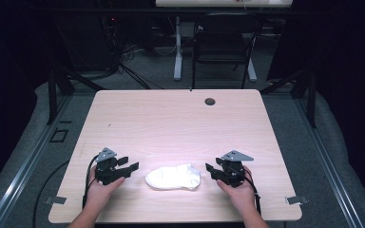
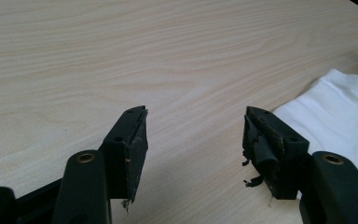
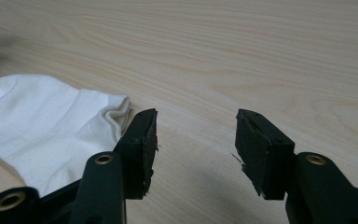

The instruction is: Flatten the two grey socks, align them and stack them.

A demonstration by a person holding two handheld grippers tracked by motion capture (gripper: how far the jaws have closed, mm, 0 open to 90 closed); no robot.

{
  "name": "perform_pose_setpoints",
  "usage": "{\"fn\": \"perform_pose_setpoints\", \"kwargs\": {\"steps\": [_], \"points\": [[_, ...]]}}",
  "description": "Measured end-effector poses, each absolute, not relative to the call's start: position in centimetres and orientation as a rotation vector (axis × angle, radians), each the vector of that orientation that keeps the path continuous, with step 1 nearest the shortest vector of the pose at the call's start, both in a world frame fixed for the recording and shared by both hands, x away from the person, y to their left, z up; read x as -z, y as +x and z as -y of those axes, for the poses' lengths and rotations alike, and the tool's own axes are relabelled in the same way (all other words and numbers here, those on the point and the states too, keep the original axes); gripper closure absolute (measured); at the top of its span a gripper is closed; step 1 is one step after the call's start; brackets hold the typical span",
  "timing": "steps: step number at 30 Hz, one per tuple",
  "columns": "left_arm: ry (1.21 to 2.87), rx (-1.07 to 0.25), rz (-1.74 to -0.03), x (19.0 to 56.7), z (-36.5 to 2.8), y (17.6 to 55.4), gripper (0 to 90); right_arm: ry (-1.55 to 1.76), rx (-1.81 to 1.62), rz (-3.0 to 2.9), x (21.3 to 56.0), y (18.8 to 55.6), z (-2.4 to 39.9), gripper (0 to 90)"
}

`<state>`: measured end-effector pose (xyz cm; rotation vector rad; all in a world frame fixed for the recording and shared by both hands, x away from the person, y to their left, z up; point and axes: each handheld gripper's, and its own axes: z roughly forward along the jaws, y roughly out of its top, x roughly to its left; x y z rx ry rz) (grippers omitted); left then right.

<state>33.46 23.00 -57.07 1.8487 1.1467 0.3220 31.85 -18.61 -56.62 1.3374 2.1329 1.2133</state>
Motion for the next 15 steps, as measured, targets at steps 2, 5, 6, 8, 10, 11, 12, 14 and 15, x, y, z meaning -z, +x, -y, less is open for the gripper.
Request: {"fn": "perform_pose_setpoints", "kwargs": {"steps": [2, 5, 6, 8, 10, 11, 12, 14, 15], "points": [[1.853, -0.325, -1.146, 57.08, -23.00, 33.47, 40.5, 1.329, -1.206, -2.142, 56.60, 31.86, 18.61, 49.1], [1.856, -0.327, -1.144, 57.11, -22.97, 33.48, 39.7, 1.322, -1.189, -2.142, 56.59, 31.80, 18.45, 49.9], [1.857, -0.341, -1.144, 57.10, -22.85, 33.41, 39.6, 1.321, -1.183, -2.137, 56.56, 31.75, 18.44, 50.0], [1.861, -0.348, -1.136, 57.04, -22.73, 33.35, 39.7, 1.318, -1.196, -2.117, 56.50, 31.71, 18.49, 50.1], [1.862, -0.361, -1.124, 57.00, -22.58, 33.26, 39.9, 1.336, -1.192, -2.102, 56.40, 31.69, 18.70, 50.1], [1.857, -0.372, -1.115, 57.02, -22.53, 33.24, 40.2, 1.344, -1.193, -2.093, 56.38, 31.69, 18.83, 50.1], [1.851, -0.377, -1.115, 56.99, -22.51, 33.22, 40.4, 1.360, -1.198, -2.087, 56.38, 31.71, 18.94, 50.0], [1.849, -0.372, -1.114, 56.95, -22.57, 33.26, 40.4, 1.404, -1.196, -2.099, 56.32, 31.76, 19.12, 49.8], [1.849, -0.372, -1.114, 56.95, -22.57, 33.26, 40.4, 1.404, -1.196, -2.098, 56.34, 31.78, 19.13, 48.3]]}}
